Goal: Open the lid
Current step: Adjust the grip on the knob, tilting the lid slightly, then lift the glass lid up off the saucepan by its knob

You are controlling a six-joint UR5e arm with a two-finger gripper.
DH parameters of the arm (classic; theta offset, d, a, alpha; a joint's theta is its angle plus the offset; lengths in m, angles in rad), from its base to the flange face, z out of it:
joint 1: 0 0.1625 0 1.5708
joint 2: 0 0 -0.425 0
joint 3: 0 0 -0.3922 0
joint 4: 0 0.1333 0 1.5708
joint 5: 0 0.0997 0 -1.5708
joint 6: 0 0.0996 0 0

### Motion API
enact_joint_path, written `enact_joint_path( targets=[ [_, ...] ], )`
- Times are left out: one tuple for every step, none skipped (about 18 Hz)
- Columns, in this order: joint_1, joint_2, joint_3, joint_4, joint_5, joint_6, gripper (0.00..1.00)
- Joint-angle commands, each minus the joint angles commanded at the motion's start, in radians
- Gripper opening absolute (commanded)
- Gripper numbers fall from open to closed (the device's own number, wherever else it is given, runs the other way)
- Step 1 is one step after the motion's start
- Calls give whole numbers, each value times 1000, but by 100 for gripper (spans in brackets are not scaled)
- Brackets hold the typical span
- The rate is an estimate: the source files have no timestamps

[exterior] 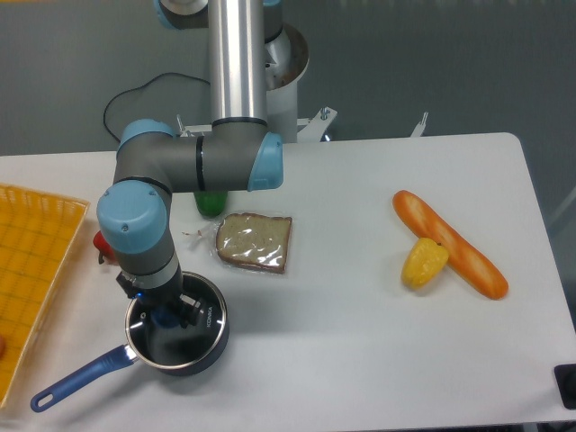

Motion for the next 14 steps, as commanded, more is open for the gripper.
enact_joint_path(
  targets=[
    [0,0,0,0,0,2,36],
    [0,0,0,0,-2,2,36],
    [0,0,0,0,-2,2,36],
    [0,2,2,0,-2,2,36],
    [0,2,2,0,-2,2,36],
    [0,3,0,0,-2,2,36],
    [0,3,2,0,-2,2,35],
    [2,6,2,0,-2,3,35],
    [2,11,2,0,-2,3,35],
    [2,15,2,-2,-2,8,36],
    [3,17,2,-2,0,24,35],
    [3,20,2,-5,0,47,36],
    [5,21,2,-6,0,69,36],
    [5,31,2,-9,2,90,36]
  ],
)
